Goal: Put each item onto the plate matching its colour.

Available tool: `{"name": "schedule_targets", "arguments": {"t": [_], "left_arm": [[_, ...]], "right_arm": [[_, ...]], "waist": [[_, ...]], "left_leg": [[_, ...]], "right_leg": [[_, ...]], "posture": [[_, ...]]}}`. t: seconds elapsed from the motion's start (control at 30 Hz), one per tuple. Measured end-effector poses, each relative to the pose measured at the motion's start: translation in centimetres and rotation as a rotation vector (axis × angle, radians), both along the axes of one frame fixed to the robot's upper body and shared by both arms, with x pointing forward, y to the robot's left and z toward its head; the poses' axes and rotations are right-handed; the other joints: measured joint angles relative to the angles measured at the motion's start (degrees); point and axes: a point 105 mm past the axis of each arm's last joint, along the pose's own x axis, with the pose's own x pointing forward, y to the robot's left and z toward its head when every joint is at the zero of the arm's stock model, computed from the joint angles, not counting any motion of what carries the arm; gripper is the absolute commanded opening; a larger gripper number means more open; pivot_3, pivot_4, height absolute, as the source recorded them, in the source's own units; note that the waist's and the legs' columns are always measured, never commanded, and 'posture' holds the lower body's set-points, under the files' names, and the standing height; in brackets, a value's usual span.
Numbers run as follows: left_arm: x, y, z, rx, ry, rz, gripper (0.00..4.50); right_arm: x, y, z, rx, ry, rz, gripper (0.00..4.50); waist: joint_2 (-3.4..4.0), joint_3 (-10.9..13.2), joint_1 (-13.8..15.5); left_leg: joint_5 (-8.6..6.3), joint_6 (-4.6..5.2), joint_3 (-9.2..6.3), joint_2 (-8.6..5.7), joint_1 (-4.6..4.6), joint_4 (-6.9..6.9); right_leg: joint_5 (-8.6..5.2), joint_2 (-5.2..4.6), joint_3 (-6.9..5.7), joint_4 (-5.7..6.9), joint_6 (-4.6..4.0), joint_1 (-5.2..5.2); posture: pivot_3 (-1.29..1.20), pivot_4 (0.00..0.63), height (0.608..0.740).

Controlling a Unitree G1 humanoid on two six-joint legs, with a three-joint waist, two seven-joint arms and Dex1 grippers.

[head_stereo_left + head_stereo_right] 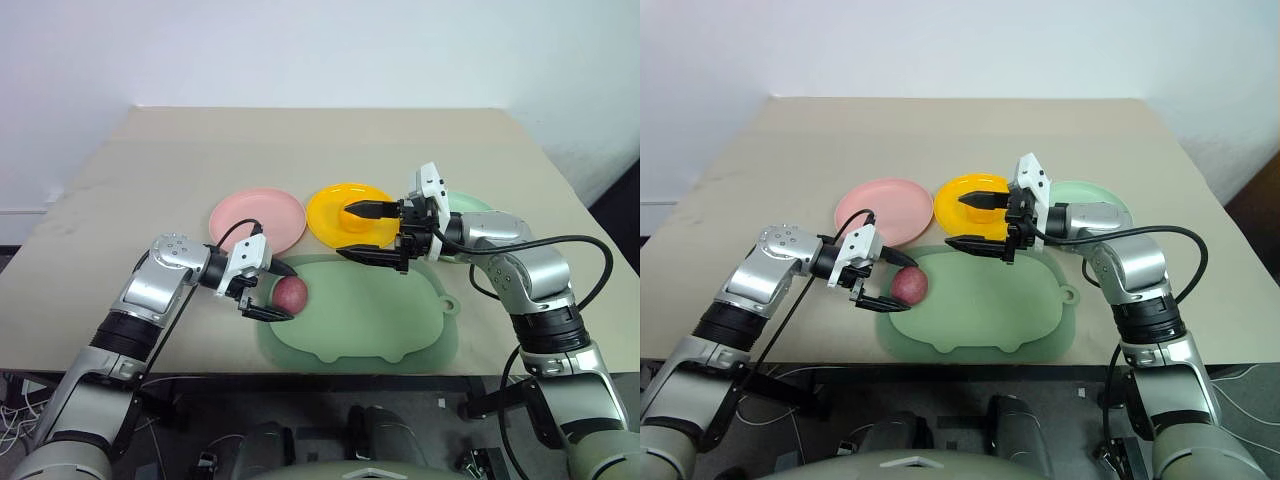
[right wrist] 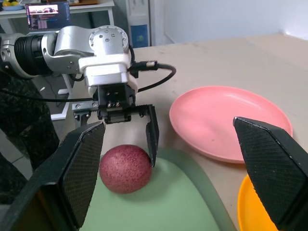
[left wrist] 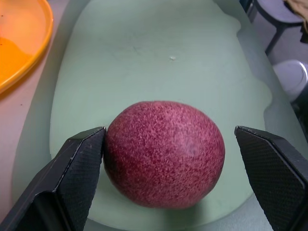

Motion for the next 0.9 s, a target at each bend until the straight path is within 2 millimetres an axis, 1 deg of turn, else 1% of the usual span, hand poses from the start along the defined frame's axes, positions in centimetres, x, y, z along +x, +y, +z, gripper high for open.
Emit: {"name": "schedule_targets", "arguments": {"t": [0.07, 0.1, 0.17, 0.3, 0.37, 0.4, 0.43, 0.47, 0.5, 0.57, 0.6, 0.73, 0.9], "left_arm": [[0.2, 0.0, -0.1, -0.007, 0.008, 0.016, 3.29], [0.2, -0.1, 0.0, -0.009, 0.01, 0.014, 3.14], [0.1, -0.1, 0.2, -0.021, 0.018, 0.009, 3.06], [-0.1, 0.0, 0.6, -0.035, 0.023, -0.001, 3.06], [0.0, 0.0, 1.5, -0.083, 0.02, 0.009, 3.06], [0.3, 0.1, 2.3, -0.117, 0.015, 0.029, 3.06], [0.8, 0.2, 3.2, -0.142, -0.003, 0.048, 3.06], [1.4, 0.3, 4.5, -0.161, -0.039, 0.065, 3.06], [2.1, 0.6, 5.2, -0.17, -0.058, 0.099, 3.06], [3.3, 1.4, 5.4, -0.174, -0.063, 0.176, 3.06], [3.9, 1.7, 5.4, -0.177, -0.065, 0.213, 3.06], [7.1, 3.2, 6.2, -0.182, -0.112, 0.4, 3.06], [9.7, 4.0, 6.8, -0.185, -0.177, 0.549, 3.06]], "right_arm": [[0.1, 0.0, 0.2, 0.001, -0.007, -0.001, 4.5], [0.1, 0.0, 0.2, 0.0, -0.009, -0.001, 4.5], [0.1, 0.0, 0.2, -0.002, -0.014, -0.004, 4.5], [0.1, 0.0, 0.2, -0.003, -0.016, -0.007, 4.5], [0.1, 0.0, 0.2, -0.002, -0.016, -0.007, 4.5], [0.1, 0.0, 0.2, -0.002, -0.016, -0.007, 4.5], [0.1, 0.0, 0.3, -0.002, -0.018, -0.007, 4.5], [0.2, 0.0, 0.6, 0.001, -0.031, -0.008, 4.5], [0.2, 0.1, 0.5, 0.002, -0.025, -0.007, 4.5], [0.2, 0.1, 0.3, 0.002, -0.016, -0.007, 4.5], [0.2, 0.0, 0.4, 0.002, -0.017, -0.009, 4.5], [0.2, 0.0, 0.3, 0.002, -0.014, -0.008, 4.5], [0.2, 0.1, 0.3, 0.004, -0.01, -0.004, 4.5]], "waist": [[-0.01, 0.0, 0.0], [-0.01, 0.0, 0.0], [-0.01, 0.0, 0.0], [0.0, 0.0, 0.0], [0.0, 0.0, 0.0], [-0.01, 0.0, 0.0], [-0.21, 0.6, 0.1], [-0.14, 1.9, 0.2], [-0.13, 2.3, 0.2], [0.13, 2.5, 0.1], [0.15, 2.5, 0.1], [0.15, 2.6, 0.1], [0.12, 2.6, 0.2]], "left_leg": [[0.0, 0.0, 0.0, 0.0, 0.0, 0.0], [0.0, 0.0, 0.0, 0.0, 0.0, 0.0], [0.0, 0.0, 0.0, 0.0, 0.0, 0.0], [0.0, 0.0, 0.0, 0.0, 0.0, 0.0], [0.0, 0.0, 0.0, 0.0, 0.0, 0.01], [0.0, 0.0, -0.01, 0.0, -0.01, 0.01], [-0.01, 0.01, -0.02, 0.0, -0.01, 0.03], [-0.12, 0.16, -0.02, 0.08, 0.27, 0.09], [-0.25, 0.41, -0.14, 0.08, 0.42, -0.01], [-0.23, 0.39, -0.07, 0.02, 0.49, 0.08], [-0.12, 0.18, -0.08, 0.01, 0.46, 0.04], [-0.09, 0.14, -0.07, 0.01, 0.34, 0.06], [-0.1, 0.15, -0.08, 0.0, 0.33, 0.08]], "right_leg": [[0.0, 0.0, 0.0, 0.0, 0.0, 0.01], [0.0, 0.0, 0.0, 0.0, 0.0, 0.0], [0.0, 0.0, 0.0, 0.0, 0.0, 0.0], [0.0, 0.0, 0.0, 0.01, 0.0, 0.0], [0.0, 0.0, 0.0, 0.01, 0.0, 0.0], [0.0, 0.0, 0.0, 0.02, 0.0, 0.0], [-0.01, -0.01, 0.01, -0.03, -0.01, 0.08], [-0.07, -0.05, -0.07, -0.2, -0.05, 0.59], [-0.17, -0.09, -0.13, -0.25, -0.24, 0.48], [-0.11, -0.12, 0.02, 0.03, -0.03, 0.4], [-0.11, -0.07, 0.01, 0.1, -0.03, 0.39], [-0.09, -0.04, -0.03, 0.08, -0.03, 0.32], [-0.09, -0.07, -0.04, 0.07, -0.03, 0.32]], "posture": [[0.0, 0.0, 0.704], [0.0, 0.0, 0.704], [0.0, 0.0, 0.704], [0.0, 0.0, 0.704], [0.0, 0.0, 0.704], [0.0, 0.15, 0.704], [0.0, 0.15, 0.704], [0.0, 0.15, 0.704], [0.0, 0.15, 0.704], [0.0, 0.15, 0.704], [0.0, 0.15, 0.704], [0.0, 0.15, 0.704], [0.0, 0.15, 0.704]]}}
